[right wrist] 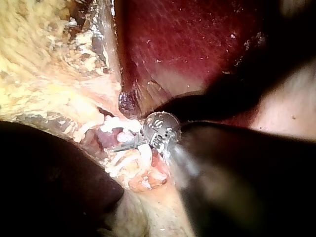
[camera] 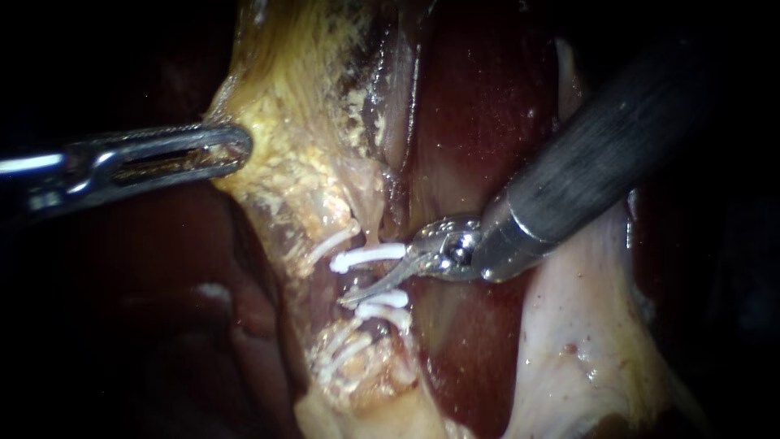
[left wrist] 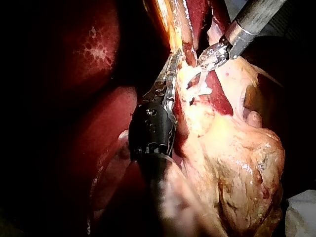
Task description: Go to the cutting position right tube
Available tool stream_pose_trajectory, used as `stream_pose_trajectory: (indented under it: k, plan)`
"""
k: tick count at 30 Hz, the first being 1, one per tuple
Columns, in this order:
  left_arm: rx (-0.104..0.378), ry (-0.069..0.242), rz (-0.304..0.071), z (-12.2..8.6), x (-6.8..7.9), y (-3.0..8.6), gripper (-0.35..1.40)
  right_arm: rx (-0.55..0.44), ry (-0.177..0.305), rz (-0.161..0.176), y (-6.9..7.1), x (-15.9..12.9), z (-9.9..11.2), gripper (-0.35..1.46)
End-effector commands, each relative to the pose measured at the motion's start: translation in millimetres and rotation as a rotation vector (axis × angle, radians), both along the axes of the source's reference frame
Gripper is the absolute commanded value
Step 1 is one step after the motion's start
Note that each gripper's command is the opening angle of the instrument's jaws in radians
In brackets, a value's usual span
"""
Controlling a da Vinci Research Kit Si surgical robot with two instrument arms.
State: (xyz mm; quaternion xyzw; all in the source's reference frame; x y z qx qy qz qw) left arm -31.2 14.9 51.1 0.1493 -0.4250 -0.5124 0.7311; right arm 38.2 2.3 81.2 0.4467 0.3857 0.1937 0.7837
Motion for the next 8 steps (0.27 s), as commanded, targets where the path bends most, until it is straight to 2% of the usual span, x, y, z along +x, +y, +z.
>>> stream_pose_trajectory:
  k: [1,8]
  plan:
    - [0.0,0.0,0.0,0.0,0.0,0.0,-0.35,0.0,0.0,0.0,0.0,0.0,0.0,0.96]
    - [0.0,0.0,0.0,0.0,0.0,0.0,-0.35,0.0,0.0,0.0,-0.1,0.0,-0.1,0.96]
